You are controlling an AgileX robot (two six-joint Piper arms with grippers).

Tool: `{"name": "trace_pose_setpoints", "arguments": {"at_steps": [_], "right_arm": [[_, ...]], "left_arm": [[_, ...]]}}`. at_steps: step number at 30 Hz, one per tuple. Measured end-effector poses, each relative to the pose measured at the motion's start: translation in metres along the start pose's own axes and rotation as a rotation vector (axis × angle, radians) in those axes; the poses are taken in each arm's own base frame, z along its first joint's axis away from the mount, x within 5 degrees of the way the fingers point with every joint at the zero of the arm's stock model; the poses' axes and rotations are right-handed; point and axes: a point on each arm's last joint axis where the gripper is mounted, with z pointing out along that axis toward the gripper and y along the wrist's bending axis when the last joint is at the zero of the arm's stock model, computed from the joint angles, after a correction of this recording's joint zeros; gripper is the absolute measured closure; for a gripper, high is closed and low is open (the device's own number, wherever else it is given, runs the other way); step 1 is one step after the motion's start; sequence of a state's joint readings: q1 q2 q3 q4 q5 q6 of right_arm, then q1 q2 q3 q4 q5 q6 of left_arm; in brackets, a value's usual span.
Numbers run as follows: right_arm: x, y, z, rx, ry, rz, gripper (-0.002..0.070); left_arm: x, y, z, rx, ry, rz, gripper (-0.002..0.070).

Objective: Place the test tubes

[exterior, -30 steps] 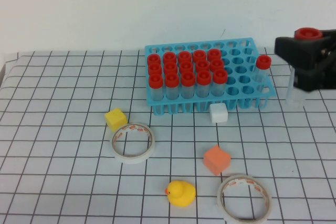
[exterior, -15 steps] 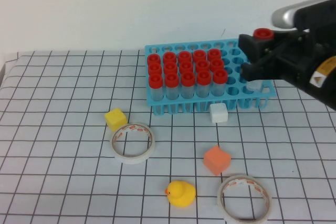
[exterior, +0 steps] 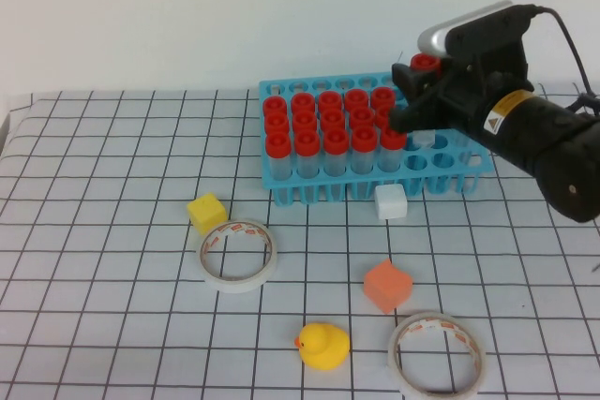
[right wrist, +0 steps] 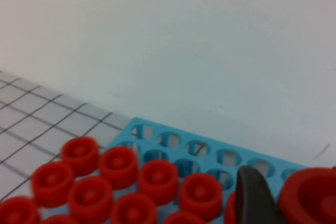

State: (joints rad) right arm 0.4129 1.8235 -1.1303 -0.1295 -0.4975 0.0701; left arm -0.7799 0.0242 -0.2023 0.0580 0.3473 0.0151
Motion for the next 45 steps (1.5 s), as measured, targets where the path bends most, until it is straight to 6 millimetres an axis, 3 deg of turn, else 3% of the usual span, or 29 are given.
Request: {"name": "trace_pose_setpoints", "arguments": {"at_steps": [11,22,32,45], "right_arm": [[-0.013,-0.02,0.032,0.051,-0.066,0.041,0.0414],[0.025,-0.021,0.061,0.047,-0.019,0.052,0.0414],[0.042,-0.023,0.07,0.05,-0.067,0.063,0.0414],[0.041,-0.028,0.071,0.082,-0.105,0.058,0.0414]], "left_arm": [[0.0,0.0,0.0,0.0,0.0,0.0,0.0676],[0.0,0.0,0.0,0.0,0.0,0.0,0.0676],[0.0,0.0,0.0,0.0,0.0,0.0,0.0676],[0.0,0.0,0.0,0.0,0.0,0.0,0.0676]]}}
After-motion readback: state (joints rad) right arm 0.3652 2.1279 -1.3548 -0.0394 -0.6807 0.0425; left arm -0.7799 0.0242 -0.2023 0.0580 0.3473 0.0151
